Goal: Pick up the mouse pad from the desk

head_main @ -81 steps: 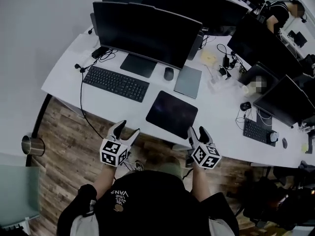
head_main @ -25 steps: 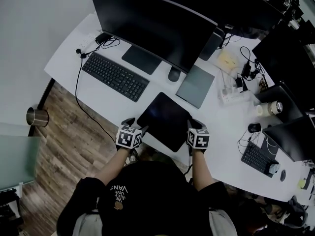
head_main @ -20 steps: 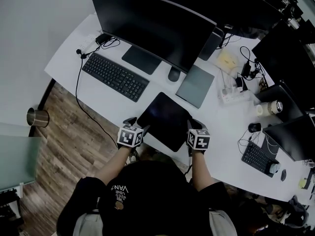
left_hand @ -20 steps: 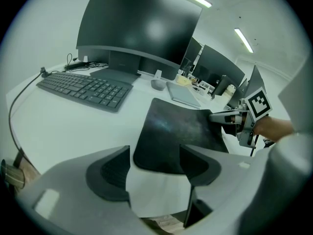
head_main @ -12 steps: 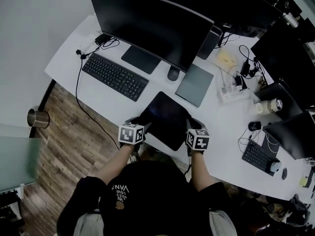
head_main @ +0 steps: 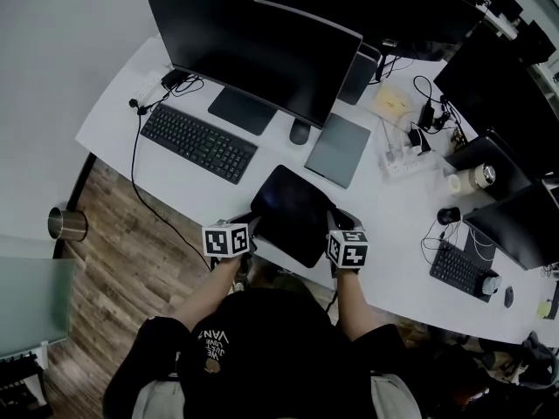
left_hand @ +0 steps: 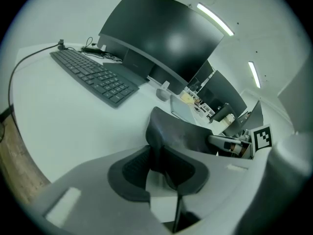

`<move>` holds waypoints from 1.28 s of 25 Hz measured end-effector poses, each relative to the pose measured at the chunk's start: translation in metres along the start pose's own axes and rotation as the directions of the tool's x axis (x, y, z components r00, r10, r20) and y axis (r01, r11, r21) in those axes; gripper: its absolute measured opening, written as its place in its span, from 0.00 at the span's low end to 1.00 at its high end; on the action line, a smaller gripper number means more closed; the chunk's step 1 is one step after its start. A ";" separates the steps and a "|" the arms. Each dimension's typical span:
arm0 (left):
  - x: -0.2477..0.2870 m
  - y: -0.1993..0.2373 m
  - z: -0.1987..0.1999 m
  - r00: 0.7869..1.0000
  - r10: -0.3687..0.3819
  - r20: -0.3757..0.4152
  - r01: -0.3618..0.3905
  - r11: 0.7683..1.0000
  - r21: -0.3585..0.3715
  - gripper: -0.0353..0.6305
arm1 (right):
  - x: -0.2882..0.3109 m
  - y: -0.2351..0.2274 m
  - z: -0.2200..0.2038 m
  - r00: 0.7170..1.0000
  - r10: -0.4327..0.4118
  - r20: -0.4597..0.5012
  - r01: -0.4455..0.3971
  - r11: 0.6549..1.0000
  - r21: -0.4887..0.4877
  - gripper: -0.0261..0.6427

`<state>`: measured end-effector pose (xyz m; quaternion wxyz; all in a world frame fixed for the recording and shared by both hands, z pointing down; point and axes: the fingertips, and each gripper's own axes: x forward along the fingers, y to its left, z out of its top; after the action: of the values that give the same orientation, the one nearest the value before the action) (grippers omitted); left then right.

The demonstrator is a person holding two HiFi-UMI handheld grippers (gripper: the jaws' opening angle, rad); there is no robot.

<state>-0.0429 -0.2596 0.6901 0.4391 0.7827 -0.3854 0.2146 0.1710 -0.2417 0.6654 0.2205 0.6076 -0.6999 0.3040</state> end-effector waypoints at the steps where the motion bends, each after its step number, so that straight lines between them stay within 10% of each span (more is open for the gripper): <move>1: -0.001 -0.002 0.001 1.000 -0.008 0.007 0.008 1.000 0.001 0.17 | -0.001 0.001 0.001 1.000 -0.004 0.006 0.004 1.000 -0.003 0.11; 32: -0.112 -0.030 0.037 0.938 -0.288 0.192 0.246 0.945 0.215 0.12 | -0.118 0.089 0.068 0.944 -0.140 0.297 0.153 0.988 -0.021 0.10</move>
<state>-0.0876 -0.2346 0.5792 0.3429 0.8847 -0.2996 0.1000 0.1067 -0.1977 0.5225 0.1489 0.6915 -0.6843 0.1773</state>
